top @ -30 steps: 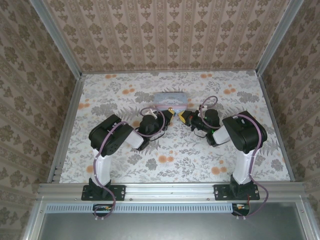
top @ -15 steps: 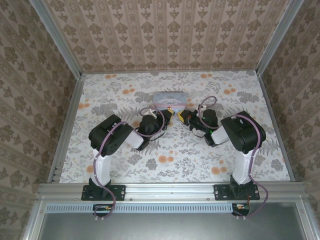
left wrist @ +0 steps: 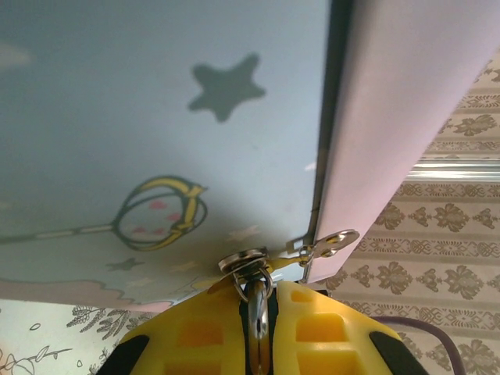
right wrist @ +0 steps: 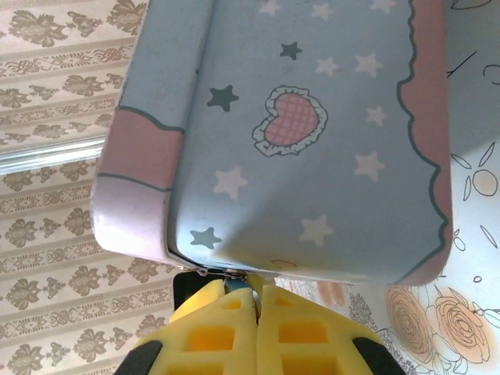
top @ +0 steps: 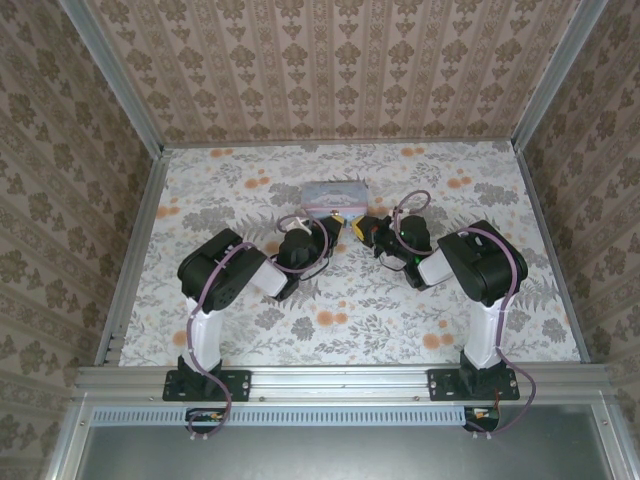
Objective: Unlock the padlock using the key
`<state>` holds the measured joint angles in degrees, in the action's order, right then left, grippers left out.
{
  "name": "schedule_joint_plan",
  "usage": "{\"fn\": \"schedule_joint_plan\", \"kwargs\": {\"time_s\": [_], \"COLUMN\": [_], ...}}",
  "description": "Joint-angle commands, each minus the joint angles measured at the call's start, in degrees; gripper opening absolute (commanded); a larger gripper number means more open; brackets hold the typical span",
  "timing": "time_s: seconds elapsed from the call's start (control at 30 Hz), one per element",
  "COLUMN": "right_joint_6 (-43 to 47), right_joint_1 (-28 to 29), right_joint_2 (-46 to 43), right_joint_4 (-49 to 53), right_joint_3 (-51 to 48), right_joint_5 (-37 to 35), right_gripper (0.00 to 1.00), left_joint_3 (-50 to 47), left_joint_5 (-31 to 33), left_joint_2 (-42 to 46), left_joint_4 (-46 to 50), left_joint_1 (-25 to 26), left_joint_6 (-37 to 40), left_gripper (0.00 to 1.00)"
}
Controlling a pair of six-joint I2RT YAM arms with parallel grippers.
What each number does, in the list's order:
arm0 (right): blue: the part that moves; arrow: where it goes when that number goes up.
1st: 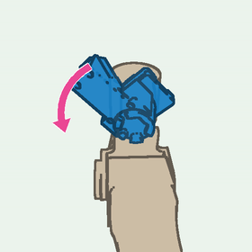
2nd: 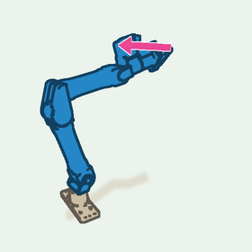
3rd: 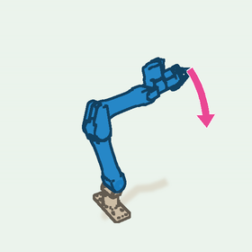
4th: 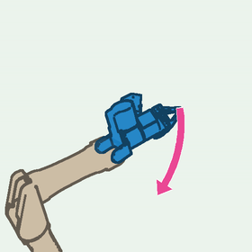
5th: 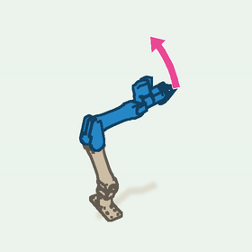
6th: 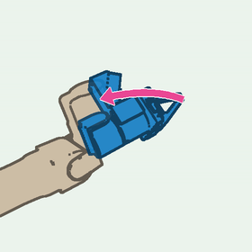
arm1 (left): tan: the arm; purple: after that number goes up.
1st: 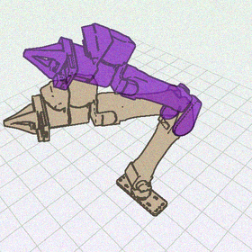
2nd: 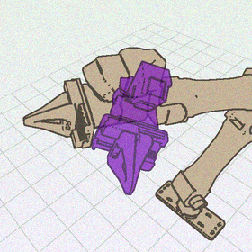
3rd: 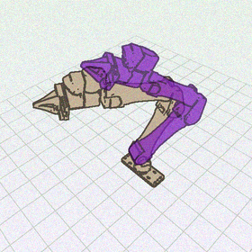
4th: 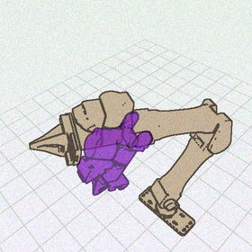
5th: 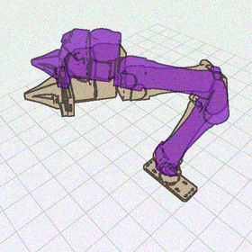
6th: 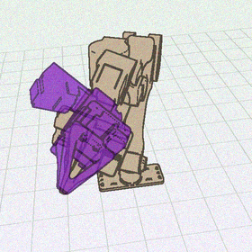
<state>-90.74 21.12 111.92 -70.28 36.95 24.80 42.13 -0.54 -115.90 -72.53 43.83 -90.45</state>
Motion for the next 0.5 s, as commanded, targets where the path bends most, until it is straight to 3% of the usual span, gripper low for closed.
{"fn": "schedule_joint_plan", "kwargs": {"time_s": [0.0, 0.47], "right_joint_6": [-1.11, -3.36], "right_joint_1": [5.78, 8.28], "right_joint_2": [-1.12, -4.52], "right_joint_4": [-6.25, -6.36], "right_joint_3": [4.68, 6.3], "right_joint_5": [7.28, 8.73], "right_gripper": [0.0, 0.0], "left_joint_3": [3.62, 4.61], "left_joint_5": [-16.95, -15.99], "left_joint_2": [-1.44, -2.18], "left_joint_4": [-2.33, -2.27], "left_joint_1": [5.65, 5.47], "left_joint_6": [-1.13, -0.69], "left_gripper": [0.0, 0.0]}}
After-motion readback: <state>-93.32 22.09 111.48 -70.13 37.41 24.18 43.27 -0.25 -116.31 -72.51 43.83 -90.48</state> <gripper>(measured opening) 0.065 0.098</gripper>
